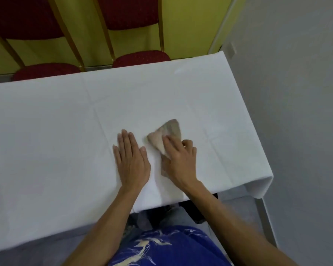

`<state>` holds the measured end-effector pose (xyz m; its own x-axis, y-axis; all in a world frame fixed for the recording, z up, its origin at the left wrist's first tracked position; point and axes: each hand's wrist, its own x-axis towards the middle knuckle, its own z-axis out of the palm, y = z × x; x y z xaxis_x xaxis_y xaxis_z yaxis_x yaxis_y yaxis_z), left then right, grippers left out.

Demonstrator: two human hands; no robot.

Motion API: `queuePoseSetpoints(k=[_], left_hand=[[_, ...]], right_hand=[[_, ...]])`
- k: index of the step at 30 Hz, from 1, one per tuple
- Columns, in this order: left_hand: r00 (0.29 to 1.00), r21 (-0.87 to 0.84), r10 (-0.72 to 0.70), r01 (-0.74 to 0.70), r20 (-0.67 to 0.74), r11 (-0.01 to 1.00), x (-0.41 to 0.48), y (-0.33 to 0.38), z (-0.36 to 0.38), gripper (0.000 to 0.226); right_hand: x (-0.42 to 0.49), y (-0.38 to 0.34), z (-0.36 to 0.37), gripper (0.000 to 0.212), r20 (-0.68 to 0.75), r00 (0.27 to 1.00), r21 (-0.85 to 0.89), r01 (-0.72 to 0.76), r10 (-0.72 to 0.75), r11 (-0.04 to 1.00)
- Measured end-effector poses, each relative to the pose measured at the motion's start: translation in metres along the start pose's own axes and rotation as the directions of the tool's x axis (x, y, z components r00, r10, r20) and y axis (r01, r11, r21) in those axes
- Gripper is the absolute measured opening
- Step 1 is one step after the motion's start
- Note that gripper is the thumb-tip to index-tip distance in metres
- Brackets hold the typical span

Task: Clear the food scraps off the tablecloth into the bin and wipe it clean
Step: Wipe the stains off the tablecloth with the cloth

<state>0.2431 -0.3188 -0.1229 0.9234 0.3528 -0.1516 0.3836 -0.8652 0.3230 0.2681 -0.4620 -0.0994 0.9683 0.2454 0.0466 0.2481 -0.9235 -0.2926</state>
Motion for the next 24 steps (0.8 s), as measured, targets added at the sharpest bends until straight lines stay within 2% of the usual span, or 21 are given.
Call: queuePoseSetpoints(k=[3,5,6,8,10,12,13,14,16,17,18,20,22,24], left_hand=[[1.000,0.114,0.009,-0.007,-0.016,0.994,-0.004,-0.003,0.003,0.070],[0.998,0.127,0.009,-0.001,-0.060,0.992,-0.005,-0.006,0.008,0.062],[0.997,0.121,0.007,0.002,-0.075,0.993,-0.004,-0.006,0.010,0.061],[0.998,0.096,0.007,-0.001,-0.066,0.995,-0.002,-0.005,0.012,0.061],[0.999,0.047,0.010,-0.008,-0.038,0.999,-0.002,-0.004,0.013,0.062],[0.999,-0.023,-0.012,0.011,-0.053,1.000,0.004,-0.002,0.010,0.063],[0.996,-0.049,-0.034,0.030,-0.079,0.998,0.012,-0.001,0.008,0.063],[0.993,-0.065,-0.055,0.048,-0.107,0.997,0.021,0.000,0.006,0.062],[0.987,-0.085,-0.078,0.067,-0.142,0.994,0.043,0.002,0.002,0.062],[0.986,-0.072,-0.077,0.067,-0.146,0.995,0.052,0.003,0.001,0.062],[0.987,-0.041,-0.072,0.067,-0.146,0.997,0.059,0.003,0.001,0.063],[0.986,0.024,-0.067,0.072,-0.154,0.997,0.061,0.001,0.003,0.062],[0.982,0.057,-0.060,0.071,-0.177,0.996,0.059,0.000,0.005,0.058],[0.980,0.085,-0.052,0.069,-0.191,0.994,0.058,-0.002,0.006,0.058]], right_hand=[[0.005,-0.004,0.000,0.046,0.037,0.949,-0.026,0.315,-0.314,0.949],[0.025,0.041,-0.009,0.049,0.059,0.936,-0.081,0.351,-0.347,0.933],[0.038,0.070,-0.015,0.050,0.045,0.959,-0.120,0.284,-0.281,0.951],[0.070,0.127,-0.031,0.050,-0.013,1.000,-0.159,0.009,-0.011,0.987],[0.099,0.153,-0.041,0.049,-0.082,0.951,-0.081,-0.306,0.299,0.949],[0.115,0.132,-0.035,0.044,-0.119,0.883,-0.073,-0.464,0.454,0.883],[0.116,0.109,-0.027,0.044,-0.112,0.891,-0.078,-0.448,0.439,0.890],[0.113,0.083,-0.016,0.046,-0.095,0.926,-0.066,-0.373,0.366,0.926],[0.101,0.025,0.004,0.048,-0.038,0.990,-0.036,-0.136,0.135,0.990],[0.094,0.001,0.012,0.045,-0.005,1.000,-0.033,0.001,-0.001,0.999],[0.091,-0.017,0.016,0.040,0.036,0.991,-0.011,0.129,-0.129,0.992],[0.098,-0.028,0.013,0.039,0.079,0.956,0.064,0.278,-0.283,0.958],[0.116,-0.004,0.006,0.044,0.071,0.942,0.050,0.326,-0.329,0.944],[0.137,0.046,-0.001,0.048,0.044,0.972,-0.039,0.234,-0.233,0.971]])
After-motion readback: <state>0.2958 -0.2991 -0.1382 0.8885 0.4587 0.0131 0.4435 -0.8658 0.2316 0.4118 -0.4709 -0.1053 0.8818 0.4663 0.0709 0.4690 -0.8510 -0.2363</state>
